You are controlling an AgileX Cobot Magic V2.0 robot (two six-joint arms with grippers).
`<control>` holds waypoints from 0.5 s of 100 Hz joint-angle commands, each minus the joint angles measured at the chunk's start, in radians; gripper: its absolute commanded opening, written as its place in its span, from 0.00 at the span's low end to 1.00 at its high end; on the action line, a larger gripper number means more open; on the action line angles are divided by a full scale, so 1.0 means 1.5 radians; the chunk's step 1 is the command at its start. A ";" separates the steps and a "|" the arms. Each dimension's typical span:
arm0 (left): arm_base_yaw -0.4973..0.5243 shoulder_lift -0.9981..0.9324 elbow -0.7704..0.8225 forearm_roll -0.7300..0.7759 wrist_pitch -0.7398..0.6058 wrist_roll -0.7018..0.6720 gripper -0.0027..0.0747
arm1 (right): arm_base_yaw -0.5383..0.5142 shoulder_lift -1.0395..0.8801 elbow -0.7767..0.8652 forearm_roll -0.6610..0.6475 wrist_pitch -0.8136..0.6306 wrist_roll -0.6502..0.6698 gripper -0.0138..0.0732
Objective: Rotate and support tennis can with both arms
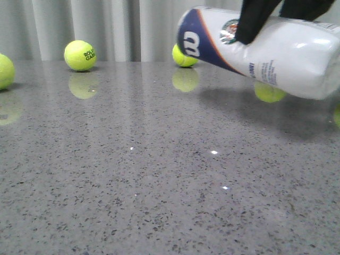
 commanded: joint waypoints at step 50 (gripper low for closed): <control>0.001 -0.026 0.031 -0.005 -0.049 -0.004 0.01 | 0.154 0.078 -0.101 -0.026 -0.006 -0.388 0.44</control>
